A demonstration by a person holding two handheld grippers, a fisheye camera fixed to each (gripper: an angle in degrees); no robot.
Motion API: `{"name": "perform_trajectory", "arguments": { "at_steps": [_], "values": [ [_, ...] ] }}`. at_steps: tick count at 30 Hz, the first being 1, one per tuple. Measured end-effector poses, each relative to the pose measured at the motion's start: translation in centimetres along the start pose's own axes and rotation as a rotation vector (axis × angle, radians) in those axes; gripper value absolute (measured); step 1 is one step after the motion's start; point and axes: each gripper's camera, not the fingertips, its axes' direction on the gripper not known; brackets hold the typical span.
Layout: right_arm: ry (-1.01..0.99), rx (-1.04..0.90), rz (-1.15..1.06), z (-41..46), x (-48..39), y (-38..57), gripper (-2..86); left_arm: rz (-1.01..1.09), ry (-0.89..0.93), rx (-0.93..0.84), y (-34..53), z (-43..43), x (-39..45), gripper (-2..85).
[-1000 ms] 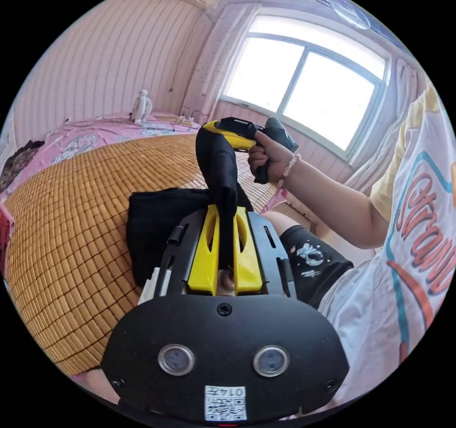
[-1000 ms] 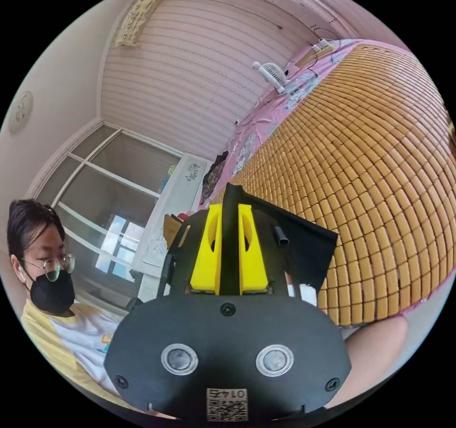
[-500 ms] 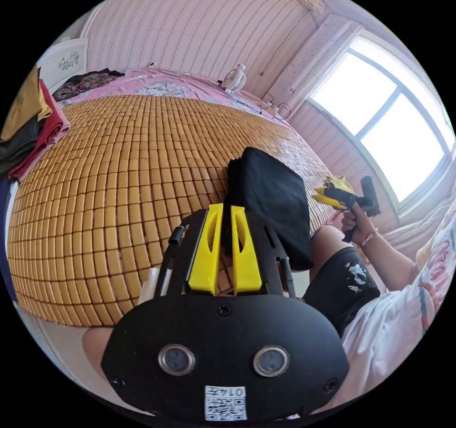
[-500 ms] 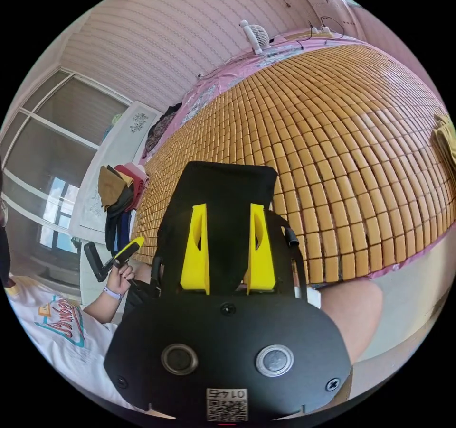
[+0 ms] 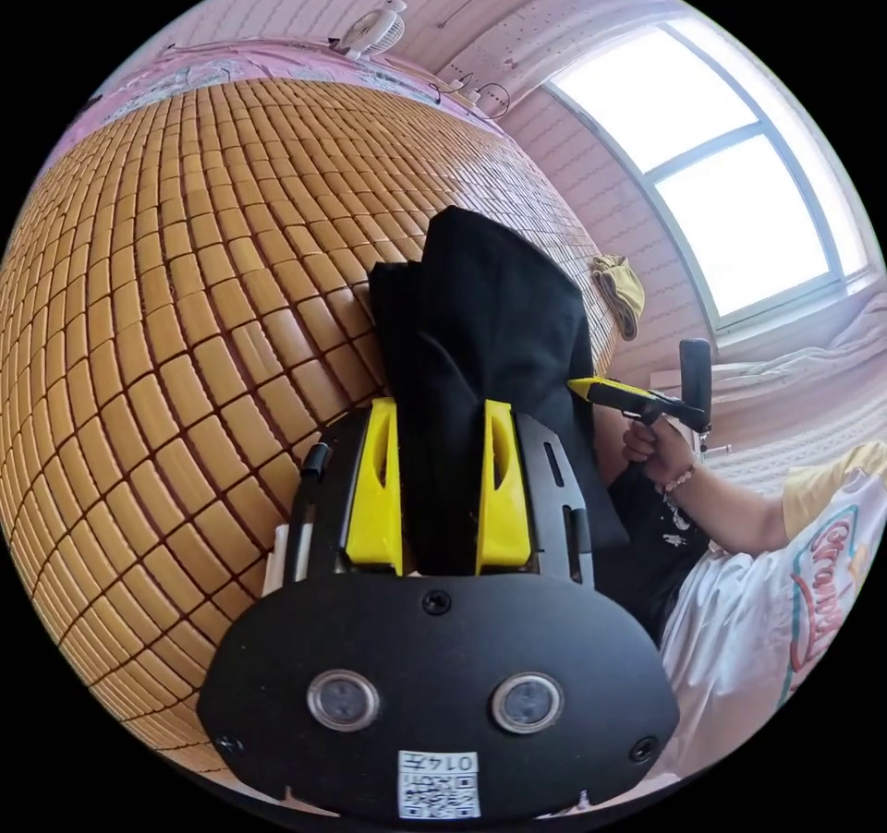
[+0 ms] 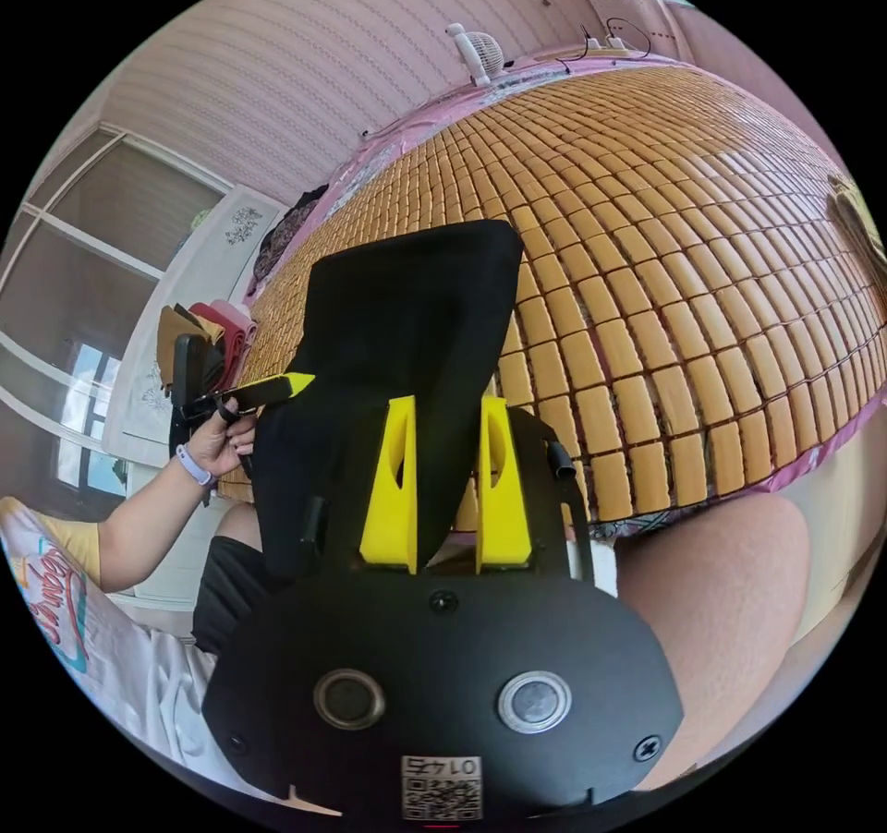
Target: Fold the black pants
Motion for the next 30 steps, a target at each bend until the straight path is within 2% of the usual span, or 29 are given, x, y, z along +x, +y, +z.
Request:
{"name": "perform_trajectory", "arguments": {
  "at_steps": [2, 6, 8, 14, 17, 21, 25, 27, 30],
  "values": [
    [-0.076, -0.058, -0.024, 0.0, 0.1, -0.4, 4.6, -0.024, 0.0, -0.036, -0.3, -0.1, 0.1, 9.2],
    [-0.18, -0.051, -0.038, -1.3, -0.4, -0.6, 3.0, -0.05, -0.045, 0.047, 0.4, -0.9, 1.3, 6.2],
    [-0.249, -0.013, -0.114, -3.4, -2.5, -0.8, 2.5, -0.071, -0.068, 0.092, 0.9, -1.1, 2.1, 5.9],
    [-0.206, 0.026, -0.387, -8.6, -8.7, -1.1, 1.9, -0.078, 0.013, 0.213, 0.0, -1.3, 4.6, 5.4],
    [-0.186, 0.087, -0.429, -11.6, -8.3, -2.2, 1.8, 0.002, 0.027, 0.243, -3.5, -1.3, 7.6, 5.3],
    [-0.215, 0.228, -0.322, -17.2, -3.0, -4.1, 2.0, 0.208, 0.056, 0.261, -11.4, -0.6, 14.2, 5.3],
    [-0.216, 0.446, -0.156, -25.4, 6.2, -5.1, 2.3, 0.398, 0.141, 0.25, -19.8, 1.7, 22.4, 5.5],
    [-0.188, 0.553, -0.086, -29.3, 10.3, -4.6, 2.5, 0.547, 0.207, 0.162, -25.4, 5.1, 29.2, 6.1],
    [-0.152, 0.72, 0.127, -34.1, 18.6, -2.2, 3.1, 0.59, 0.245, -0.067, -31.6, 12.5, 35.7, 7.0]
  ]
}}
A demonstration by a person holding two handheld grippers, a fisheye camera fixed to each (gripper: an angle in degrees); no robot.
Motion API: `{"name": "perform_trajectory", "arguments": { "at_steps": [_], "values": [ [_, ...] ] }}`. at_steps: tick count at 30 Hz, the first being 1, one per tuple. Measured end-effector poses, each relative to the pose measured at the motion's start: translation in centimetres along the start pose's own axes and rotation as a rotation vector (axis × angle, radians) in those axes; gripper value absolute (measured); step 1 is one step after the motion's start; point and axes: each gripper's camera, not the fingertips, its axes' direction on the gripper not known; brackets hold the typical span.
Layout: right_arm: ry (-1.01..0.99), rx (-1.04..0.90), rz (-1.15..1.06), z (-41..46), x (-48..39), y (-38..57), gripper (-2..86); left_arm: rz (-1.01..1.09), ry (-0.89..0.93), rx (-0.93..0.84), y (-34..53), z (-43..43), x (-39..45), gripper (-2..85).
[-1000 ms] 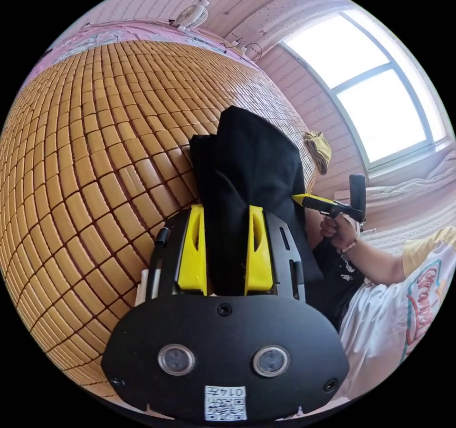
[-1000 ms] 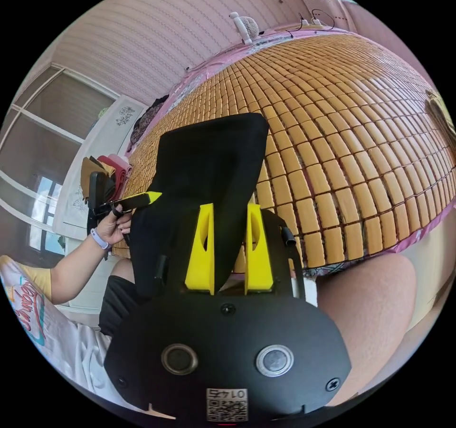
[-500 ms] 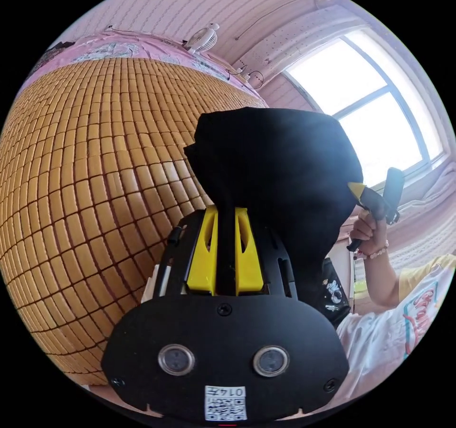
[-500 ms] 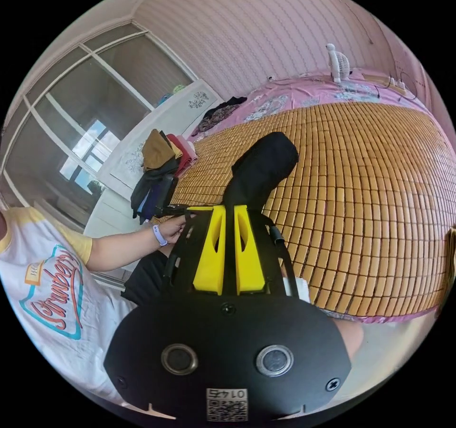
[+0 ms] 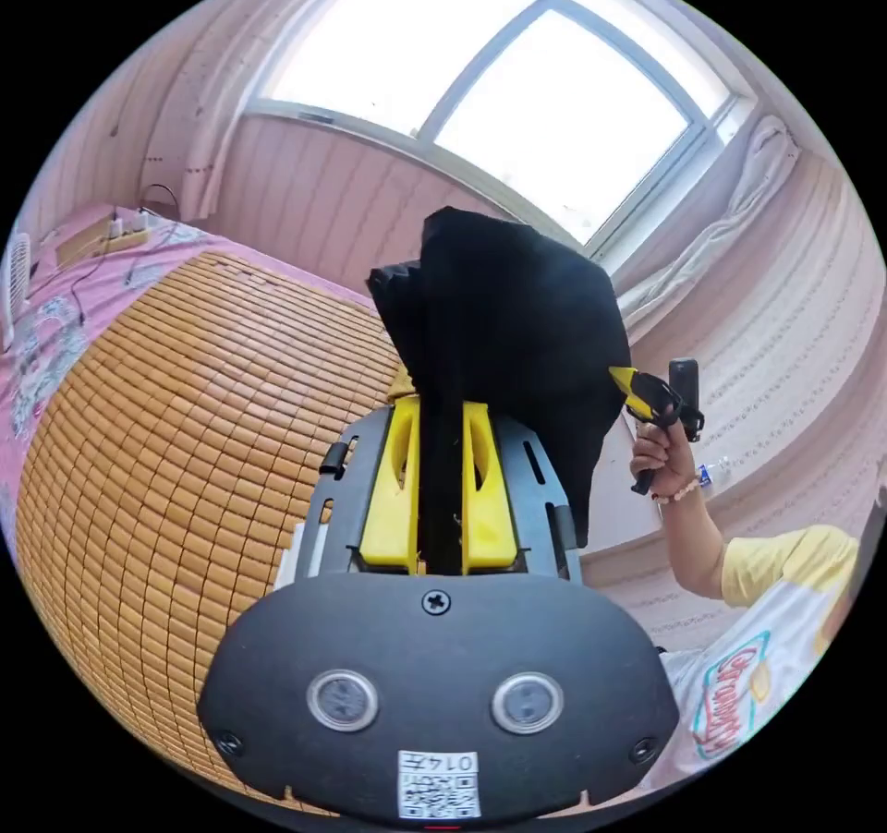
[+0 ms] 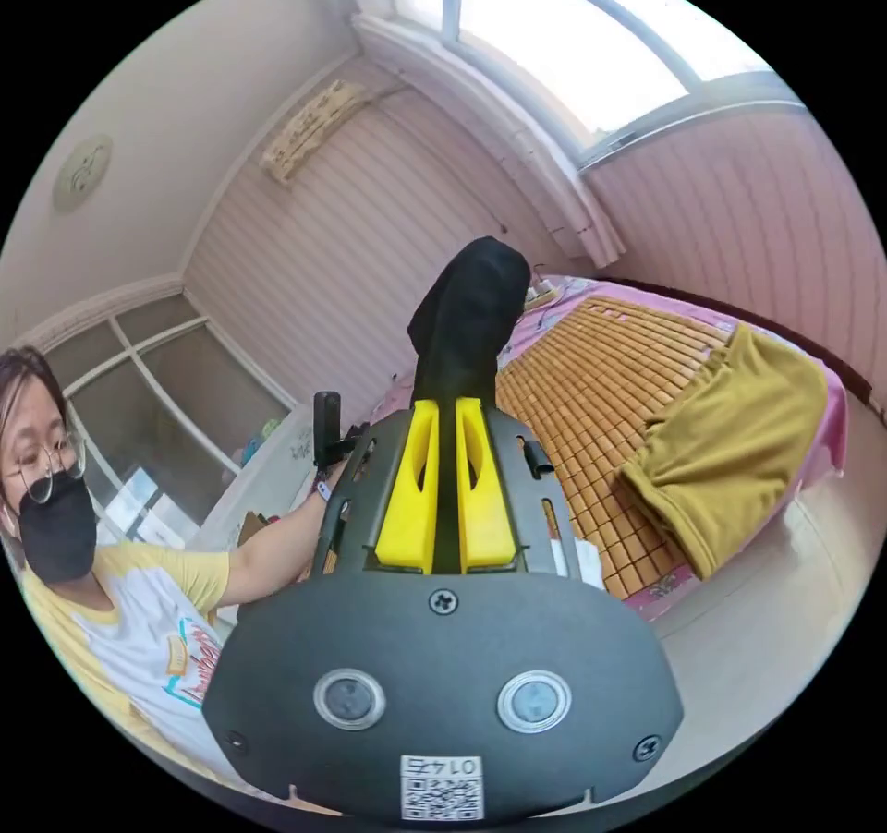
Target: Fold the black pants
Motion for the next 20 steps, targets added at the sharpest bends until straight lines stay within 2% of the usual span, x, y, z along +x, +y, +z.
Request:
{"name": "perform_trajectory", "arguments": {
  "at_steps": [2, 4, 5, 8, 11, 14, 18, 20],
  "values": [
    [0.12, 0.114, 0.179, -2.7, 7.6, 0.2, 4.3, -0.082, -0.054, -0.052, -2.1, 4.1, -0.9, 7.5],
    [0.272, 0.131, 0.3, -2.9, 13.9, 1.3, 6.2, -0.171, -0.108, -0.078, -1.8, 6.8, -1.8, 7.6],
    [0.329, 0.099, 0.422, -2.3, 18.4, 2.4, 8.2, -0.22, -0.096, -0.076, -0.5, 7.6, -2.2, 7.6],
    [0.391, 0.004, 0.58, -0.6, 25.7, 6.0, 10.7, -0.244, -0.047, -0.08, 4.8, 7.1, -2.3, 7.1],
    [0.332, 0.103, 0.527, -0.9, 25.6, 9.7, 11.4, -0.212, -0.089, -0.109, 12.2, 3.5, -0.8, 6.5],
    [0.325, 0.102, 0.457, -1.0, 23.2, 14.0, 11.3, -0.22, -0.106, -0.103, 21.1, -1.9, 2.3, 6.5],
    [0.39, 0.075, 0.368, -0.7, 18.3, 20.1, 9.7, -0.348, -0.196, 0.009, 34.8, -10.8, 8.9, 6.4],
    [0.507, 0.008, 0.216, 0.7, 13.0, 24.2, 5.8, -0.405, -0.252, 0.092, 40.2, -14.5, 12.5, 6.3]
  ]
}}
